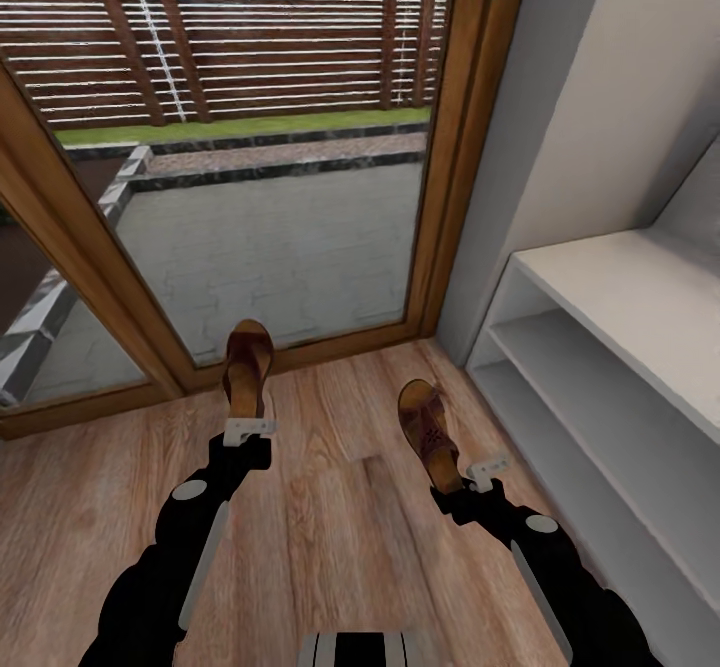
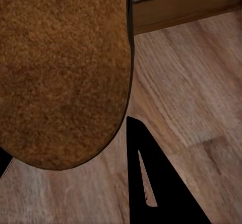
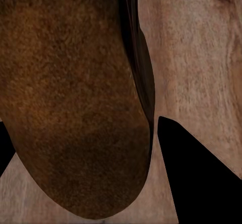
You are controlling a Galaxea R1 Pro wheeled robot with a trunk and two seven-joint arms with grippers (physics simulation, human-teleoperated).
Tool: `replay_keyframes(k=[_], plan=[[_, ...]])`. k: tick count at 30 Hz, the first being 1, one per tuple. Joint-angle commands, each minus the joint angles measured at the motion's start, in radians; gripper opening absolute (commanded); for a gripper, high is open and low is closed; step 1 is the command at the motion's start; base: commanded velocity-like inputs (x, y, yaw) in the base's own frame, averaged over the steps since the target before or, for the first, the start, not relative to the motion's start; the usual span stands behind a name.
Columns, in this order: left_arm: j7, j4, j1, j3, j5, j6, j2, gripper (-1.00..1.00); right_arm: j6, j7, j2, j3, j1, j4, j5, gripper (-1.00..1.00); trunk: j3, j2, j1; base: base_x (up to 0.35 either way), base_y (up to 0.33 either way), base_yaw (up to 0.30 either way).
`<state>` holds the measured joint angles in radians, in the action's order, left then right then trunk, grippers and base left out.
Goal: Pick up the two gym shoes and the two sandals from the corridor floor and place them onto the hallstand (shoe rack) in the corridor, making sure they are on the rack and not on the floor. Arrange them so the two gym shoes are next to each other and the two sandals are next to each other.
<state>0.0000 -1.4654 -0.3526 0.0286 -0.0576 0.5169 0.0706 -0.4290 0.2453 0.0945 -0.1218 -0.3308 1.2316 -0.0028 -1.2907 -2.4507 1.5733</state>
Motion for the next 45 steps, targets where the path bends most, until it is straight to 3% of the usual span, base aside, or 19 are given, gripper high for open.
replay_keyframes(k=[1, 35, 45], plan=[[0.0, -0.001, 0.0, 0.001, -0.006, 0.005, 0.0, -1.0, -0.007, 0.0, 0.001, -0.001, 0.0, 0.002, -0.002, -1.0, 0.001, 0.0, 0.0, -0.003, 0.308, -0.22], [0.0, 0.0, 0.0, 0.001, -0.005, 0.005, 0.0, -1.0, -0.007, 0.0, 0.001, -0.001, -0.001, 0.002, -0.003, -1.0, 0.044, 0.0, 0.0, 0.0, 0.307, -0.221], [0.0, -0.001, 0.0, 0.001, -0.006, 0.005, 0.0, -1.0, -0.007, 0.0, 0.001, -0.001, -0.001, 0.002, -0.003, -1.0, 0.056, 0.0, 0.0, 0.0, 0.059, -0.222]])
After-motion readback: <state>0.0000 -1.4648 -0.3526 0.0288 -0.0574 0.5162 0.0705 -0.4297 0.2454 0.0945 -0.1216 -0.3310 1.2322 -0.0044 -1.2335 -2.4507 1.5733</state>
